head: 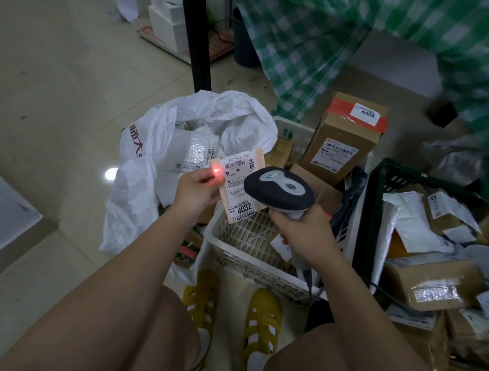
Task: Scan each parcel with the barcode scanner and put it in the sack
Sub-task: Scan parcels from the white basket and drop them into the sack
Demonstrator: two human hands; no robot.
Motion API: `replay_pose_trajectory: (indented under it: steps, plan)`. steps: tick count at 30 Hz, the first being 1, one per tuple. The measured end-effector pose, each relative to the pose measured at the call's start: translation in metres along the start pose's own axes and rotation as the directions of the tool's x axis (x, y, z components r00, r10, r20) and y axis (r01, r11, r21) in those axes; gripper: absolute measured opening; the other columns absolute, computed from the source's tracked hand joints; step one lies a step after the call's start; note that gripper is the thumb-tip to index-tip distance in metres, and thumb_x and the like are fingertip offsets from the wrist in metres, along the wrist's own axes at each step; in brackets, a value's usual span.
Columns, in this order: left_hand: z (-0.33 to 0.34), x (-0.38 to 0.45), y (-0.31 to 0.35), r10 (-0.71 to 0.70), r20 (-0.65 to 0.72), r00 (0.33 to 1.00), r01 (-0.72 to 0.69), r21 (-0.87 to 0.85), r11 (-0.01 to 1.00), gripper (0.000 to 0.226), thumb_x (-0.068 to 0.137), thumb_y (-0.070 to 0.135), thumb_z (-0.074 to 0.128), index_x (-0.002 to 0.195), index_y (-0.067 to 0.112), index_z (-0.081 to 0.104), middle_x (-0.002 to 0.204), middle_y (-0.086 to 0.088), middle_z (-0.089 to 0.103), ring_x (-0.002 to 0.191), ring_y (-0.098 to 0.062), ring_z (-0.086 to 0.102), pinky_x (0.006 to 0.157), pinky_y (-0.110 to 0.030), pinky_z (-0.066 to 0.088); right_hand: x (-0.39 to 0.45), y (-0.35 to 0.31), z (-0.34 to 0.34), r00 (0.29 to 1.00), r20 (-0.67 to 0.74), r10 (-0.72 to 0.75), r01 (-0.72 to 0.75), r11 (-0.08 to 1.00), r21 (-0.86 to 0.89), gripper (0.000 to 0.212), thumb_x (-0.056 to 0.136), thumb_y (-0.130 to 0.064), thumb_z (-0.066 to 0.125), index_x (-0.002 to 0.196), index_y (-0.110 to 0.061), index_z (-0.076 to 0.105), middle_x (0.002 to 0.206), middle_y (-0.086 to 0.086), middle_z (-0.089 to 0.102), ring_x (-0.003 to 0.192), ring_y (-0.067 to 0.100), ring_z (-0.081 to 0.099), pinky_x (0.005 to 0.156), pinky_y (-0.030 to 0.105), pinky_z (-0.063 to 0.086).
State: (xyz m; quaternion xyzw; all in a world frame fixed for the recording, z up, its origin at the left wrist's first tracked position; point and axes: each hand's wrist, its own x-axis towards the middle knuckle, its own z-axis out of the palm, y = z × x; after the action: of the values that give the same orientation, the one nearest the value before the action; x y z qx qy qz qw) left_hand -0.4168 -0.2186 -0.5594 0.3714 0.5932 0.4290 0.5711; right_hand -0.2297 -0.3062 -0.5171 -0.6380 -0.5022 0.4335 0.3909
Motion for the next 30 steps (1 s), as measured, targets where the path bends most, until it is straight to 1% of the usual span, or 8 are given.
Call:
replay_pose_trajectory:
  steps: [7, 11, 14, 18, 22, 24, 26, 30]
  plan:
    - [0.0, 0.0, 0.0, -0.002, -0.002, 1.0, 0.002, 0.004, 1.0, 0.022, 0.093, 0.004, 0.058, 0.114, 0.005, 0.065, 0.107, -0.006, 0.07, 0.093, -0.013, 0.068, 0.075, -0.024, 0.058, 0.003, 0.003, 0.001, 1.0, -0.017, 0.004, -0.004, 1.0, 0.01, 0.029, 0.082, -0.019, 0.066, 0.068, 0.004, 0.054, 0.05, 0.004, 0.05, 0.053, 0.015, 0.045, 0.056, 0.034, 0.043]
    - [0.001, 0.001, -0.001, 0.014, -0.027, 1.0, -0.014, 0.007, 1.0, 0.023, 0.094, 0.004, 0.057, 0.116, 0.005, 0.065, 0.106, -0.005, 0.07, 0.093, -0.014, 0.067, 0.073, -0.022, 0.057, 0.006, 0.003, 0.003, 0.999, -0.047, 0.017, -0.016, 1.0, 0.022, 0.03, 0.082, -0.016, 0.065, 0.067, 0.007, 0.052, 0.052, 0.009, 0.05, 0.055, 0.017, 0.046, 0.056, 0.035, 0.042]
    - [-0.003, 0.01, -0.002, 0.085, -0.126, 0.988, -0.08, 0.047, 0.996, 0.022, 0.094, 0.008, 0.058, 0.115, 0.007, 0.067, 0.102, -0.003, 0.069, 0.092, -0.015, 0.067, 0.076, -0.027, 0.058, 0.014, 0.003, 0.007, 0.996, -0.089, 0.001, 0.002, 0.999, 0.033, 0.031, 0.084, -0.012, 0.064, 0.062, 0.006, 0.049, 0.053, 0.018, 0.047, 0.055, 0.019, 0.045, 0.056, 0.035, 0.039]
    - [-0.012, 0.032, 0.015, 0.322, -0.207, 0.924, -0.251, 0.306, 0.918, 0.024, 0.097, 0.018, 0.055, 0.115, 0.014, 0.069, 0.101, 0.001, 0.069, 0.094, -0.017, 0.065, 0.088, -0.036, 0.054, 0.026, 0.005, 0.012, 0.988, -0.155, -0.004, 0.009, 0.999, 0.035, 0.034, 0.085, -0.014, 0.066, 0.067, 0.013, 0.054, 0.063, 0.029, 0.057, 0.057, 0.025, 0.054, 0.057, 0.037, 0.044]
    - [-0.009, 0.065, 0.041, 0.608, -0.03, 0.794, -0.456, 0.633, 0.626, 0.03, 0.098, 0.02, 0.052, 0.124, 0.009, 0.065, 0.119, -0.006, 0.063, 0.109, -0.021, 0.058, 0.089, -0.028, 0.046, 0.044, 0.008, 0.016, 0.984, -0.169, 0.048, -0.037, 0.997, 0.063, 0.031, 0.084, -0.016, 0.067, 0.076, 0.014, 0.059, 0.07, 0.03, 0.06, 0.064, 0.029, 0.059, 0.064, 0.053, 0.054]
    - [-0.002, 0.086, 0.045, 0.698, 0.171, 0.695, -0.555, 0.744, 0.371, 0.03, 0.097, 0.015, 0.051, 0.124, 0.01, 0.065, 0.123, -0.009, 0.061, 0.111, -0.028, 0.057, 0.086, -0.034, 0.048, 0.052, 0.009, 0.017, 0.982, -0.172, 0.08, -0.069, 0.995, 0.07, 0.032, 0.084, -0.019, 0.068, 0.079, 0.012, 0.06, 0.069, 0.028, 0.061, 0.065, 0.035, 0.06, 0.065, 0.054, 0.053]
    - [0.006, 0.105, 0.043, 0.661, 0.393, 0.639, -0.589, 0.803, 0.092, 0.034, 0.094, 0.008, 0.052, 0.126, 0.013, 0.063, 0.127, -0.013, 0.059, 0.114, -0.034, 0.053, 0.086, -0.042, 0.05, 0.059, 0.011, 0.02, 0.979, -0.174, 0.104, -0.091, 0.993, 0.081, 0.035, 0.083, -0.021, 0.068, 0.078, 0.012, 0.06, 0.069, 0.03, 0.06, 0.065, 0.038, 0.059, 0.062, 0.051, 0.052]
    - [0.017, 0.137, 0.022, 0.389, 0.62, 0.681, -0.524, 0.784, -0.332, 0.035, 0.091, 0.009, 0.06, 0.124, 0.02, 0.061, 0.128, -0.009, 0.058, 0.124, -0.03, 0.048, 0.09, -0.043, 0.047, 0.073, 0.02, 0.022, 0.972, -0.179, 0.149, -0.136, 0.987, 0.084, 0.035, 0.082, -0.019, 0.066, 0.056, -0.005, 0.046, 0.053, 0.017, 0.046, 0.055, 0.021, 0.047, 0.056, 0.034, 0.039]
